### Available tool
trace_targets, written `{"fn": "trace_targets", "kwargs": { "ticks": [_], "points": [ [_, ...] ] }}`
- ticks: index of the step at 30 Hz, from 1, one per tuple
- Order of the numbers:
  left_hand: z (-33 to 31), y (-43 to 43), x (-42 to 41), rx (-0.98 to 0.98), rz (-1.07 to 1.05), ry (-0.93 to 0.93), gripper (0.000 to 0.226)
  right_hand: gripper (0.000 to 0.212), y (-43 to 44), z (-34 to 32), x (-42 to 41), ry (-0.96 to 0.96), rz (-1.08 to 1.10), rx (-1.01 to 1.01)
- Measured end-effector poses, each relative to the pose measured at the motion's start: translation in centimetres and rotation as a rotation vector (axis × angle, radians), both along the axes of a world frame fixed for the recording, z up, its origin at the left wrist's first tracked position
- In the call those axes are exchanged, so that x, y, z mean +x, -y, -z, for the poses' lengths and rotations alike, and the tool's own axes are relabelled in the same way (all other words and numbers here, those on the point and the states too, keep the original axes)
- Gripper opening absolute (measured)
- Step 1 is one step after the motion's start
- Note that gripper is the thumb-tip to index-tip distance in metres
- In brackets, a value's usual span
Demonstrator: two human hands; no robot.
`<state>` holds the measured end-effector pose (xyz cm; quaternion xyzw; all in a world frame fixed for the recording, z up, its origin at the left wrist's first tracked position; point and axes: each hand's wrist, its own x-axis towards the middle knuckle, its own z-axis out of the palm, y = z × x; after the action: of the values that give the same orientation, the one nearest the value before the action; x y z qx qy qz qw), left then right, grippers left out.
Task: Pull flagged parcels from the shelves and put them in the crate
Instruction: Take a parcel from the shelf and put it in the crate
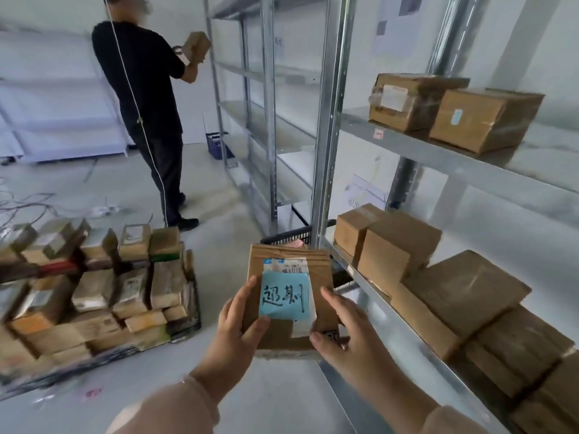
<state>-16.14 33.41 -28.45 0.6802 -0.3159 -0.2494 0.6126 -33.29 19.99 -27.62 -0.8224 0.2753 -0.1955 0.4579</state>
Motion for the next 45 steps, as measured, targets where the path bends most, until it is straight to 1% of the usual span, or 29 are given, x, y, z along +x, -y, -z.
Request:
{"fn": "trace_targets", "kwargs": {
  "ticks": [4, 8, 11, 14, 17, 19, 22, 28, 31, 34, 37, 41, 45],
  "points": [
    [1.9, 2.3, 7.5, 0.035, 0.019, -0.077, 0.059, 0.066, 2.3, 1.9, 7.2, 0.003, 0.028, -0.042],
    [3.6, 5.4, 15.9, 0.049, 0.07, -0.181, 0.059, 0.063, 4.2, 3.1, 15.0, -0.02, 0.059, 0.005],
    [4.3, 7.7, 22.1, 0.079, 0.13, -0.237, 0.06, 0.067, 5.5, 3.8, 20.3, -0.087, 0.119, 0.042],
    [5.3, 10.2, 27.6, 0.13, 0.214, -0.258, 0.06, 0.069, 7.1, 4.8, 24.5, -0.129, 0.169, 0.05],
    [6.9, 13.4, 31.3, 0.165, 0.251, -0.256, 0.063, 0.068, 8.8, 5.6, 26.8, -0.144, 0.223, 0.065],
    [7.9, 15.7, 32.8, 0.202, 0.281, -0.247, 0.063, 0.07, 10.2, 6.1, 27.7, -0.176, 0.265, 0.065],
    [9.3, 19.6, 34.7, 0.262, 0.338, -0.252, 0.064, 0.071, 13.0, 6.8, 29.3, -0.199, 0.349, 0.15],
    [11.1, 27.7, 38.4, 0.308, 0.358, -0.226, 0.063, 0.076, 20.3, 8.0, 34.3, -0.274, 0.328, 0.186],
    [11.3, 31.5, 40.5, 0.338, 0.365, -0.16, 0.063, 0.073, 23.9, 8.3, 36.4, -0.307, 0.335, 0.203],
    [11.3, 35.6, 42.3, 0.294, 0.408, -0.208, 0.064, 0.073, 27.4, 8.2, 38.2, -0.329, 0.338, 0.218],
    [12.5, 39.1, 43.4, 0.302, 0.422, -0.199, 0.065, 0.072, 30.9, 8.3, 39.4, -0.367, 0.369, 0.193],
    [15.1, 43.2, 44.8, 0.395, 0.487, -0.247, 0.063, 0.071, 34.7, 9.4, 40.5, -0.398, 0.443, 0.271],
    [17.8, 48.7, 46.2, 0.442, 0.57, -0.224, 0.065, 0.075, 37.7, 11.1, 42.6, -0.447, 0.521, 0.303]
  ]
}}
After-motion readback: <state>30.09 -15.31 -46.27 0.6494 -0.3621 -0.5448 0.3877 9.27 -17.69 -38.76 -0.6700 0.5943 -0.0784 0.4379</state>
